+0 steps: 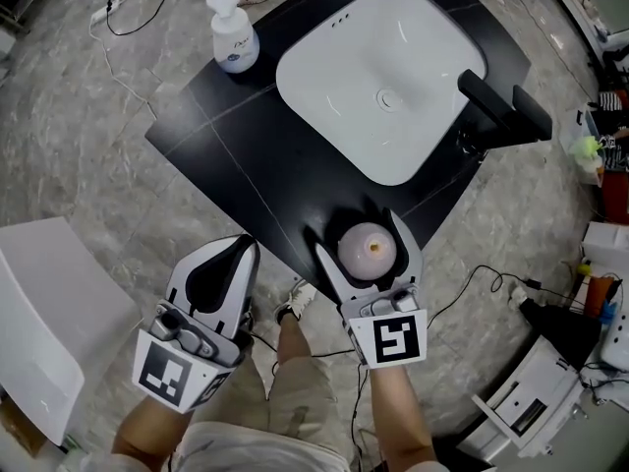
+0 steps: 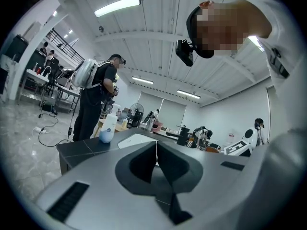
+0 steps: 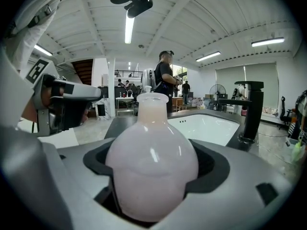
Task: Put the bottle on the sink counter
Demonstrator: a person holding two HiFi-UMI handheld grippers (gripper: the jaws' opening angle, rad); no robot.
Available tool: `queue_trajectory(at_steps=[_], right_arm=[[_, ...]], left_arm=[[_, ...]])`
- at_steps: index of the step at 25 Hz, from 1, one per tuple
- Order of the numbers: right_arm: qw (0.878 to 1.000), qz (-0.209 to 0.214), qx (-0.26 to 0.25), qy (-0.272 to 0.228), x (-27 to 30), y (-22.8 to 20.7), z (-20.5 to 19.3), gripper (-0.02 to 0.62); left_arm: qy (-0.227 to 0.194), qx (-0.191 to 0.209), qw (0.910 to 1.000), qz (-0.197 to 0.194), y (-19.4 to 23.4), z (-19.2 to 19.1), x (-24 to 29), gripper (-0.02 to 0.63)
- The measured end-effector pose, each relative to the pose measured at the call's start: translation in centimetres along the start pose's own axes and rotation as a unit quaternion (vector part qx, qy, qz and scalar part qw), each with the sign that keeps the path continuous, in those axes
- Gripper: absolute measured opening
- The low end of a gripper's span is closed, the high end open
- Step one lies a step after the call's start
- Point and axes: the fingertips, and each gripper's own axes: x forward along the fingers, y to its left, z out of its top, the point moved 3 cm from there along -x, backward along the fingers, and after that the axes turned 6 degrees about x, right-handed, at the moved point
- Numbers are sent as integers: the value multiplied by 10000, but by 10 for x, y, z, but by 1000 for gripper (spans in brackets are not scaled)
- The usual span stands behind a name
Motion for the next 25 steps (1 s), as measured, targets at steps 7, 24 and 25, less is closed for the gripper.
queue_trajectory(at_steps=[7,24,25], right_arm=[[9989,84,378,248,10,-10,-6,423],[9964,273,-25,807,18,-3,-16,423],[9962,270,-44,824,19,-3,-15,423]], left_arm=[[12,-78,10000,36,3,-7,6,17],[-24,-114,9998,157,4,-10,9,17],[-30,-110,9998,164,4,-10,9,17]])
